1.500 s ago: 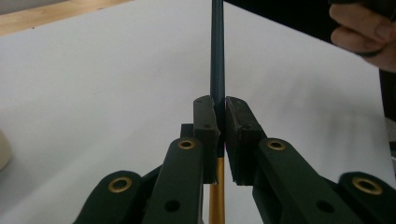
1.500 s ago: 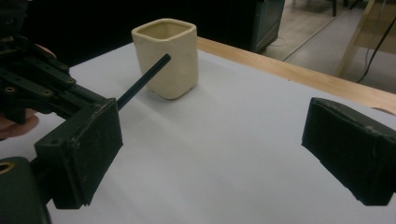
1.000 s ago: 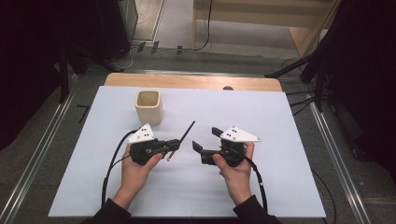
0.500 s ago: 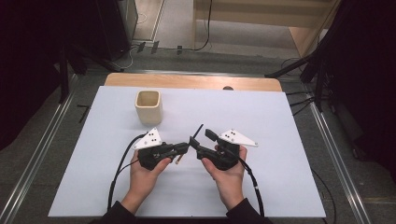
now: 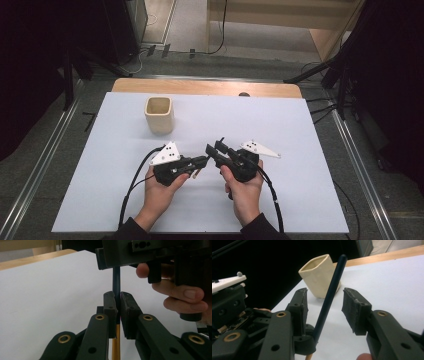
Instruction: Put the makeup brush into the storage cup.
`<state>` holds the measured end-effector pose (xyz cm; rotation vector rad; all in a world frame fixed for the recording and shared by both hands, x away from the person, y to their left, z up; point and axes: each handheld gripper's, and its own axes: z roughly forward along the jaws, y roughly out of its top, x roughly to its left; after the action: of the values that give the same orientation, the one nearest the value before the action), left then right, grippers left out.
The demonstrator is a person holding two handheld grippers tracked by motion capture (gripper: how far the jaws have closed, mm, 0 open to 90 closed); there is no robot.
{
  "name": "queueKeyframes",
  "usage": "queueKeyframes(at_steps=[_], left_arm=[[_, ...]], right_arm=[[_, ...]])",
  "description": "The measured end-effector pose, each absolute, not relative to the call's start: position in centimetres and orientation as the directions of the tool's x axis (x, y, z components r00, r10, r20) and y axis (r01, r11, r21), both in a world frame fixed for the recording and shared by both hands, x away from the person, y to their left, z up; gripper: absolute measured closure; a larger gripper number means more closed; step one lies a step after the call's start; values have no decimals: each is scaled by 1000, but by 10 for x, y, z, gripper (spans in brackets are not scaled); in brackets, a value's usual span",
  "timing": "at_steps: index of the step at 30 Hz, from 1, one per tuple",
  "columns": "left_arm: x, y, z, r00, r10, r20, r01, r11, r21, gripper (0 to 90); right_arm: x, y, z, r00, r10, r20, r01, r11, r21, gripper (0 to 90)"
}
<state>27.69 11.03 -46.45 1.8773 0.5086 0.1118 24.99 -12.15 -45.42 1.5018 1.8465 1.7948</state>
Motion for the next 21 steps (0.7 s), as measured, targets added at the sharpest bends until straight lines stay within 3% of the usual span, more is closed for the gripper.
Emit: queueKeyframes(at_steps=[10, 14, 21], left_arm=[[276, 109, -466, 907, 389, -162, 286, -285, 915, 844], [276, 108, -466, 910, 379, -167, 287, -285, 915, 844], [276, 107, -467, 908, 373, -190, 308, -288, 907, 827]], right_arm=[[249, -118, -457, -499, 686, 530, 542, -230, 808, 715], [248, -119, -456, -506, 673, 539, 547, -233, 804, 849], [246, -118, -454, -531, 702, 474, 515, -177, 839, 858]])
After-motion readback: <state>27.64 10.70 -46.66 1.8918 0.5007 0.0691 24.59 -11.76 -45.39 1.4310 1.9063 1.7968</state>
